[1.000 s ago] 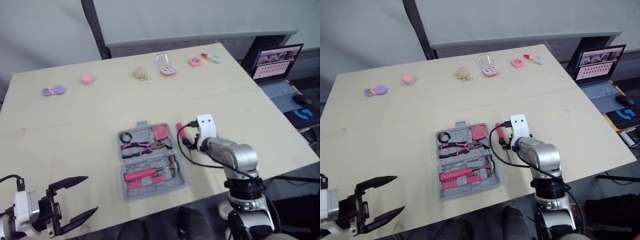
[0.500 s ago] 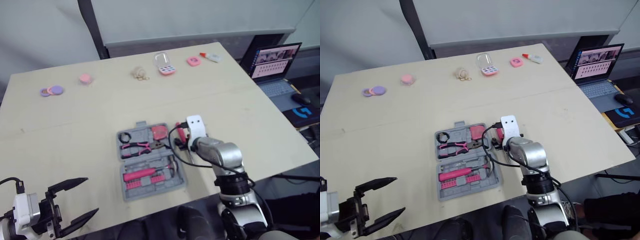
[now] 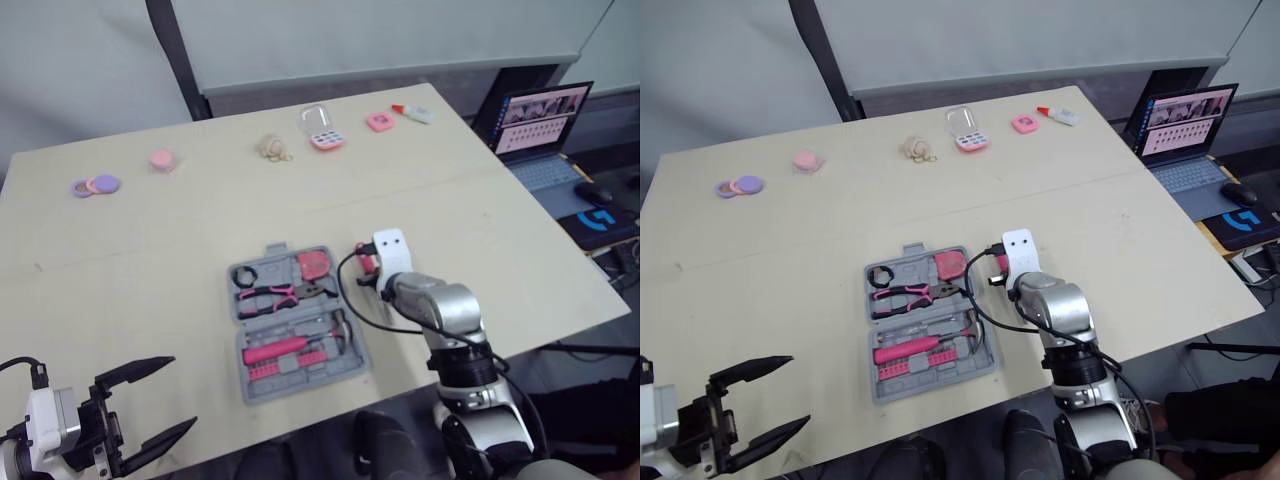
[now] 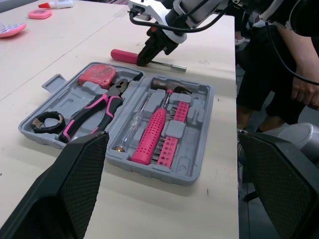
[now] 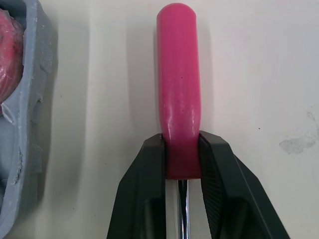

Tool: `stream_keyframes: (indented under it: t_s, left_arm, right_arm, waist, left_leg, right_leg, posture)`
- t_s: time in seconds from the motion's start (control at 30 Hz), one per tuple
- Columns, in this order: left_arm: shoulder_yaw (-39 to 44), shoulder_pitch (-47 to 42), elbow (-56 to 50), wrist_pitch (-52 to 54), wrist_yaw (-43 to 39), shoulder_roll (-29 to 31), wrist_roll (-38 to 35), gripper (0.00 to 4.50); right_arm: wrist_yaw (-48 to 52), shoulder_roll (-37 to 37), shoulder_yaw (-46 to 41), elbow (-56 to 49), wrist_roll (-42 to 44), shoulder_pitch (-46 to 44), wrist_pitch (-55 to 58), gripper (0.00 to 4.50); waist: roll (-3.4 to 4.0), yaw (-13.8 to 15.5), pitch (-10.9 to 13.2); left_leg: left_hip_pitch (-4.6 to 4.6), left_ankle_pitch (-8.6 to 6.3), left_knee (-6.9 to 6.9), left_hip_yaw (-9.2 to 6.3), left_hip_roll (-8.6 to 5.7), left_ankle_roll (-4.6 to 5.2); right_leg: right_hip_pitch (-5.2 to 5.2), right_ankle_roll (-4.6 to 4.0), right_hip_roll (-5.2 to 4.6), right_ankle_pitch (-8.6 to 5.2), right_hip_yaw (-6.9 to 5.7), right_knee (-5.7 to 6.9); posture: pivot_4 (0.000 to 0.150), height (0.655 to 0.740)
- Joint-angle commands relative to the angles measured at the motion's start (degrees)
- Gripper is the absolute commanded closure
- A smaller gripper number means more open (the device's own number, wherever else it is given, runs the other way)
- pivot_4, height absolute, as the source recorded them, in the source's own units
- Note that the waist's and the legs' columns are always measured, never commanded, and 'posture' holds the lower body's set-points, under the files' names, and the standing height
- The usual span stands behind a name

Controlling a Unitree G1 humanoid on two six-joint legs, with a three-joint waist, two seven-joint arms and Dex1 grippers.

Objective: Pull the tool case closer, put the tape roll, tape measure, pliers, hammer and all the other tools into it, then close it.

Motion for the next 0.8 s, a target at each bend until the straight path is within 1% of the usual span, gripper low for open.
stream_keyframes:
  t_s: [0.03, 0.1, 0.2, 0.3, 0.4, 0.5, 0.57, 0.63, 0.73, 0.8]
  left_arm:
    - [0.0, 0.8, -0.8, 1.0, -0.9, 0.7, -1.1, 0.0]
    - [0.3, 0.6, 0.3, 2.1, -1.6, 1.4, -1.7, 0.0]
    - [1.6, 0.4, 2.0, 3.1, -3.5, 2.5, -2.7, 0.0]
    - [2.9, -0.1, 4.6, 3.5, -6.1, 4.4, -3.1, 0.0]
    - [2.5, -1.4, 5.4, 4.5, -7.7, 6.1, -3.2, 0.0]
    - [1.6, -4.7, 9.9, 3.9, -10.4, 7.9, -2.4, 0.0]
    - [0.8, -6.9, 12.8, 3.4, -11.8, 8.7, -1.5, 0.0]
    - [-0.1, -8.9, 14.6, 3.3, -12.5, 9.1, -0.7, 0.0]
    - [-1.3, -11.5, 17.3, 2.7, -13.9, 9.8, 0.3, 0.0]
    - [-1.5, -12.0, 17.9, 2.7, -15.1, 10.2, 0.3, 0.0]
  right_arm:
    - [2.6, -2.4, 1.2, -4.9, 0.9, -1.2, 4.0, 4.09]
    - [4.8, -5.7, 3.2, -9.3, 1.9, -1.6, 8.4, 4.09]
    - [9.4, -12.3, 7.7, -17.7, 5.6, -2.3, 16.9, 4.09]
    - [15.6, -20.6, 13.0, -27.1, 12.5, -3.1, 24.0, 4.09]
    - [22.1, -30.6, 17.9, -33.0, 20.3, -5.5, 25.7, 4.09]
    - [27.7, -37.5, 22.6, -37.3, 27.9, -10.4, 25.7, 4.09]
    - [30.0, -39.8, 25.4, -38.4, 31.4, -14.3, 25.7, 4.09]
    - [31.6, -40.6, 27.1, -37.9, 34.7, -17.7, 25.7, 4.09]
    - [33.2, -39.5, 31.1, -37.0, 38.2, -22.3, 25.7, 4.09]
    - [32.5, -37.1, 34.0, -35.6, 39.3, -24.9, 25.7, 4.09]
  waist:
    - [0.01, 0.0, 0.0]
    - [0.02, 0.2, 0.0]
    - [0.02, 0.3, 0.0]
    - [0.01, 0.3, 0.0]
    - [0.0, 0.3, 0.0]
    - [0.0, 0.3, 0.0]
    - [0.0, 0.2, 0.0]
    - [-0.06, 0.1, 0.0]
    - [-0.06, 0.1, 0.0]
    - [-0.13, 0.1, 0.0]
  left_leg:
    - [-0.01, 0.0, 0.0, 0.0, 0.0, 0.0]
    - [-0.03, 0.0, 0.0, -0.03, 0.0, 0.01]
    - [-0.1, -0.01, 0.0, -0.09, -0.01, 0.03]
    - [-0.11, -0.02, 0.0, -0.13, 0.0, 0.04]
    - [-0.1, -0.03, 0.0, -0.16, 0.02, 0.04]
    - [-0.09, -0.06, 0.01, -0.13, -0.02, 0.08]
    - [-0.06, -0.05, 0.03, -0.12, -0.01, 0.08]
    - [-0.01, -0.06, 0.01, -0.11, 0.02, 0.06]
    - [-0.02, -0.08, -0.01, -0.07, 0.03, 0.03]
    - [-0.05, -0.09, -0.01, -0.06, 0.01, 0.02]
  right_leg:
    - [-0.02, 0.0, 0.0, 0.0, 0.01, 0.01]
    - [-0.08, 0.0, -0.02, 0.0, 0.04, 0.02]
    - [-0.14, 0.0, -0.04, 0.0, 0.05, 0.01]
    - [-0.19, 0.0, -0.04, 0.0, 0.04, 0.0]
    - [-0.17, -0.02, -0.03, -0.01, 0.0, -0.03]
    - [-0.16, 0.03, -0.12, 0.02, 0.03, -0.1]
    - [-0.16, 0.03, -0.1, 0.02, 0.03, -0.16]
    - [-0.15, 0.03, -0.06, 0.02, 0.03, -0.13]
    - [-0.19, 0.03, -0.08, 0.02, 0.0, -0.04]
    - [-0.21, 0.03, -0.1, 0.02, -0.04, -0.04]
  posture:
    - [0.15, 0.7287]
    - [0.15, 0.7287]
    - [0.15, 0.7287]
    - [0.15, 0.7287]
    - [0.15, 0.7287]
    - [0.15, 0.7287]
    - [0.15, 0.7287]
    - [0.15, 0.7287]
    - [0.15, 0.7287]
    - [0.15, 0.7287]
